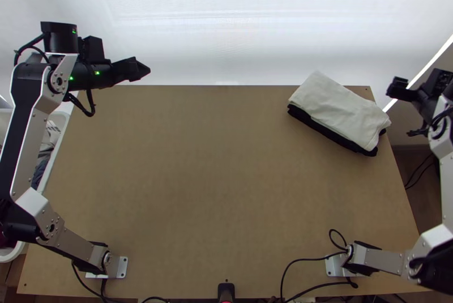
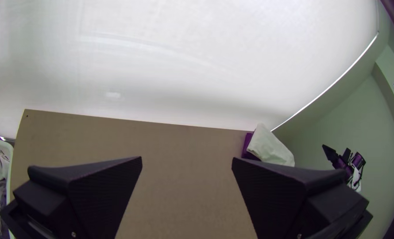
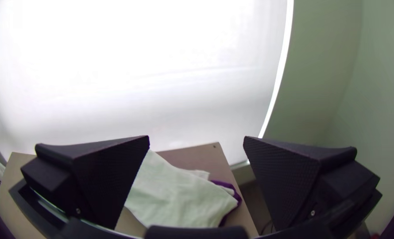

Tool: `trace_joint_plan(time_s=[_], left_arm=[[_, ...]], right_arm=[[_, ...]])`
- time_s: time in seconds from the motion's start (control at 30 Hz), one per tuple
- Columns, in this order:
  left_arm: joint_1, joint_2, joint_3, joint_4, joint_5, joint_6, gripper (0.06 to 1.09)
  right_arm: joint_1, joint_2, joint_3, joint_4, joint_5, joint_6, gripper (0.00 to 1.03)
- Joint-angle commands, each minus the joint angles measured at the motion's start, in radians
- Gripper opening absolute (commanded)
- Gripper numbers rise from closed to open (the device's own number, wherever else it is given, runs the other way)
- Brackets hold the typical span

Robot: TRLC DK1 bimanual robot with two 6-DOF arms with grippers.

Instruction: Fold the t-shirt

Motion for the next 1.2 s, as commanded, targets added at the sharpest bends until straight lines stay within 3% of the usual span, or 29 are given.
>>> trace_joint_plan(time_s=[0.0, 0.13, 0.3, 0.5, 0.7, 0.83, 0.97, 1.07, 1.17], left_arm=[[0.019, -0.047, 0.057, 0.009, 0.003, 0.006, 1.04], [0.032, -0.084, 0.060, 0.039, -0.099, 0.035, 1.04], [0.027, -0.204, -0.065, 0.171, -0.315, 0.093, 1.04], [0.062, -0.468, -0.378, 0.467, -0.364, 0.115, 1.04], [0.065, -0.679, -0.605, 0.620, -0.514, 0.143, 1.04], [0.070, -0.853, -0.825, 0.846, -0.560, 0.236, 1.04], [0.079, -0.980, -0.986, 0.965, -0.600, 0.278, 1.04], [0.093, -1.057, -1.099, 1.066, -0.620, 0.301, 1.04], [0.099, -1.123, -1.213, 1.137, -0.625, 0.334, 1.04]], right_arm=[[0.083, -0.016, -0.136, 0.077, 0.051, -0.051, 0.99], [0.176, -0.044, -0.260, 0.237, 0.143, -0.105, 0.99], [0.272, -0.151, -0.277, 0.289, 0.198, -0.119, 0.99], [0.318, -0.306, -0.233, 0.291, 0.210, -0.134, 0.99], [0.350, -0.461, -0.206, 0.218, 0.209, -0.156, 0.99], [0.376, -0.579, -0.249, 0.237, 0.209, -0.166, 0.99], [0.405, -0.668, -0.325, 0.251, 0.209, -0.159, 0.99], [0.417, -0.743, -0.438, 0.330, 0.209, -0.169, 0.99], [0.433, -0.845, -0.598, 0.510, 0.186, -0.183, 0.99]])
